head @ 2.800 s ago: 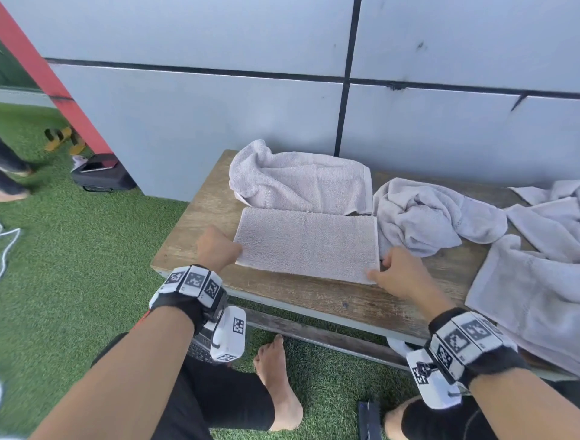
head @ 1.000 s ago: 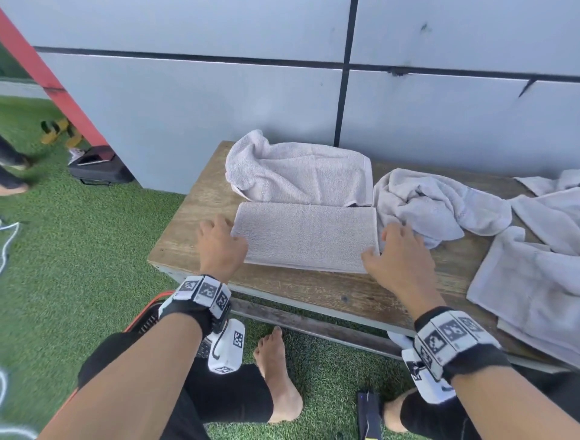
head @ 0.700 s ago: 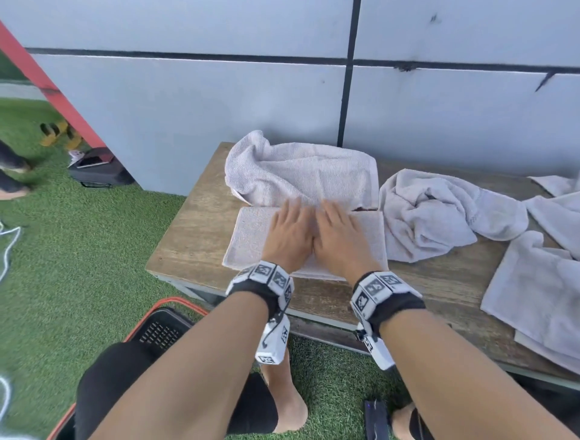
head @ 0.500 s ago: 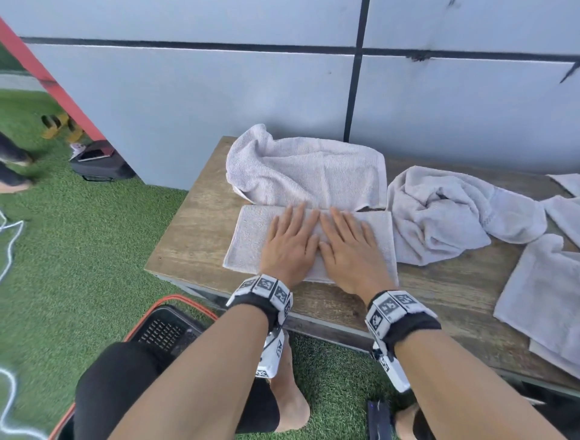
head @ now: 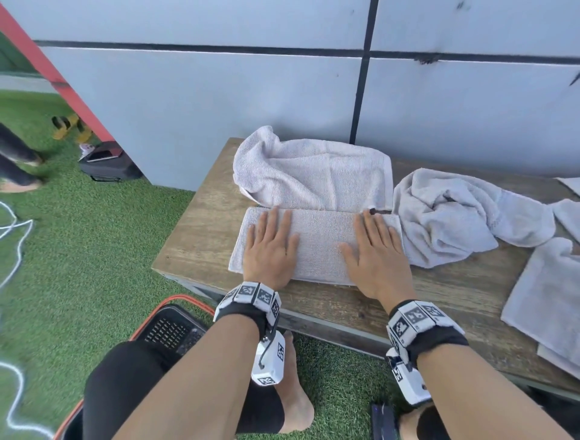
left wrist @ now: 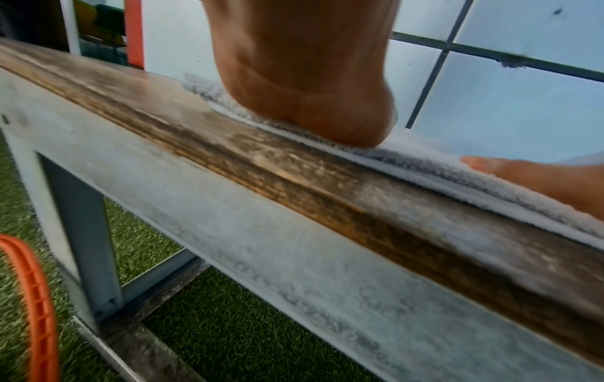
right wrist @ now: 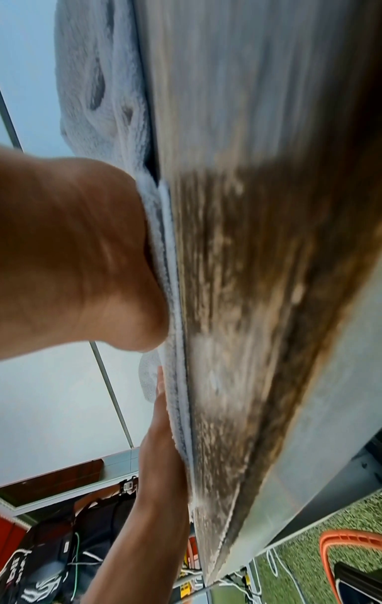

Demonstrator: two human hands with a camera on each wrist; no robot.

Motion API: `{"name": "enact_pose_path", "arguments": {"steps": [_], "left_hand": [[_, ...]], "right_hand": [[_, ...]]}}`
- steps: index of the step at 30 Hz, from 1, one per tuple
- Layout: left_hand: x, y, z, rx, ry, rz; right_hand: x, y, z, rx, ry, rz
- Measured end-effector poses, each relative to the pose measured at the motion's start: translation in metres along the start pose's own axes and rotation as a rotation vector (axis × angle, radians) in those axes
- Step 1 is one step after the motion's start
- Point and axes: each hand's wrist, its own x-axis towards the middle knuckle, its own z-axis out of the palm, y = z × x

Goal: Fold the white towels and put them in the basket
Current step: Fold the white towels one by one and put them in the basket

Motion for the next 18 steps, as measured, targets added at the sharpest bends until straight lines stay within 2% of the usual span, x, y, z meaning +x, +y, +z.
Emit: {"name": "enact_pose_path", "arguments": {"steps": [6,12,14,18], "left_hand": [[-0.008,-0.006,-0.006,-0.009,0.004,-0.197],[-0.022,-0.011,-0.022,-0.037,-0.024,-0.477],[-0.029,-0.008,-0.031,-0.014,-0.001,-0.510],[-0.039,-0.003,-0.052,-0.029,-0.042,-0.542]], "right_hand": [[-0.012,0.009,-0.002,-0.001,-0.007,0.060],[-0.035,0.003,-0.008,-0.145,-0.003,0.018],[-0.045,0.002,-0.009,-0.158,-0.002,-0.033],[-0.059,-0.001,-0.009,-0.170,-0.053,-0.117]]}}
